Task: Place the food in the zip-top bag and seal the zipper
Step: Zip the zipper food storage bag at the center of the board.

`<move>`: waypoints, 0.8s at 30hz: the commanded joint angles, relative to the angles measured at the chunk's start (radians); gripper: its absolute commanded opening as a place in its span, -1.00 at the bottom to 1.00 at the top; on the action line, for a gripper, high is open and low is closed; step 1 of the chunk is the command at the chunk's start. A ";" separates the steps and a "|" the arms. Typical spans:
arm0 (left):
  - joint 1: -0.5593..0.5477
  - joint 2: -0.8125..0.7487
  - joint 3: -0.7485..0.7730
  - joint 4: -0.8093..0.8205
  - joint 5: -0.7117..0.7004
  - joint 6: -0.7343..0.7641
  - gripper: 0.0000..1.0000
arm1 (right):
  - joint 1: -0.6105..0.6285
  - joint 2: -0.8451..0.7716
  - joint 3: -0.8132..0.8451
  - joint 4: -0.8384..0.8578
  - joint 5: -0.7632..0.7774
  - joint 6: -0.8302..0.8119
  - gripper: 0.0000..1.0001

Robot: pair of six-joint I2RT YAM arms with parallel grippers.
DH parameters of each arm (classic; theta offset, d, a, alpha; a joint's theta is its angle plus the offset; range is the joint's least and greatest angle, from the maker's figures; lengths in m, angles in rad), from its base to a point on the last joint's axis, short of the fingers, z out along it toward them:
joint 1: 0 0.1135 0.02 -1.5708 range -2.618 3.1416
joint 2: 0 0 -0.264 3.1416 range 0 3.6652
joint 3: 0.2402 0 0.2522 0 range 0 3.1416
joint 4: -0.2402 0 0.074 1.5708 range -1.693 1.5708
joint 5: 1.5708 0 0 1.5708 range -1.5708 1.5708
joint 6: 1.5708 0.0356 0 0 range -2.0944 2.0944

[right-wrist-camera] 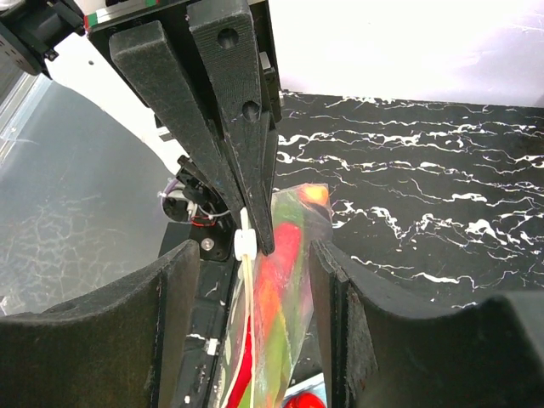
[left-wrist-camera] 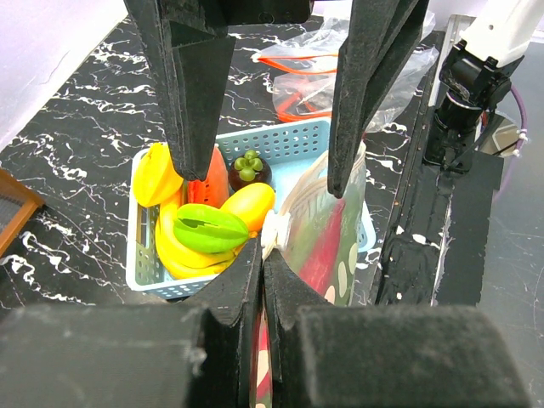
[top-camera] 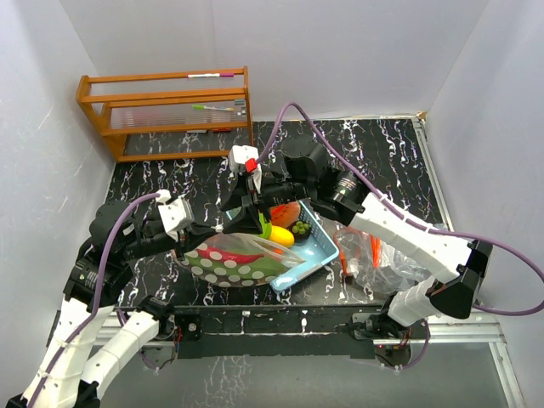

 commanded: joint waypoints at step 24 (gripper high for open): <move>0.000 -0.010 0.006 0.030 0.005 -0.006 -1.00 | 0.016 0.023 -0.039 0.102 0.049 0.077 0.03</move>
